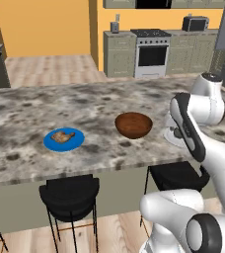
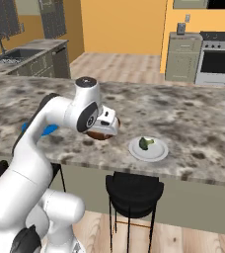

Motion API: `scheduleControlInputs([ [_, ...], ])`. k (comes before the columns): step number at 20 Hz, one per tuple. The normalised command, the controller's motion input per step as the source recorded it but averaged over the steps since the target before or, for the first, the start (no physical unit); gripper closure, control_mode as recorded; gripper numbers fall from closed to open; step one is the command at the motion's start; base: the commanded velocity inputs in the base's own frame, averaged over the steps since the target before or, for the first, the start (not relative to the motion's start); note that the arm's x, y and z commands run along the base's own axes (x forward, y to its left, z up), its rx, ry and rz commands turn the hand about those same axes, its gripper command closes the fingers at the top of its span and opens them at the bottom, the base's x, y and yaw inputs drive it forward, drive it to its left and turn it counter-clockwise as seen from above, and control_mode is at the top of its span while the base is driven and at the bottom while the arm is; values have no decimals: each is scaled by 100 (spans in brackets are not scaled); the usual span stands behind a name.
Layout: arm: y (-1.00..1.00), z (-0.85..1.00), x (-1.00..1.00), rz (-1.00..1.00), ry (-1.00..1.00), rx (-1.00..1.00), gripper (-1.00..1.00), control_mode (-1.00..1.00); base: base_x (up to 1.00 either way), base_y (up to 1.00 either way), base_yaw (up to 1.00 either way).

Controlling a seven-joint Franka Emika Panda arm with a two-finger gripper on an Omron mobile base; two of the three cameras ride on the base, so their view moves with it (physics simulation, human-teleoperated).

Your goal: Pick the chicken drumstick and broccoli from their plates and place them in the bowl. Then put the bowl in the fridge.

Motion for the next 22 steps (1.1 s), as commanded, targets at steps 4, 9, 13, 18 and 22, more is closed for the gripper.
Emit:
scheduleControlInputs([
  [4,-49,-25,6,6,4,-7,-100,-100,0,0,0],
  [9,-41,-18,25,11,5,-4,-100,-100,0,0,0],
  [13,-38,-15,29,12,6,-6,-100,-100,0,0,0],
  [18,-35,-15,32,5,12,-4,-100,-100,0,0,0],
  [22,-10,-13,45,3,5,0,-100,-100,0,0,0],
])
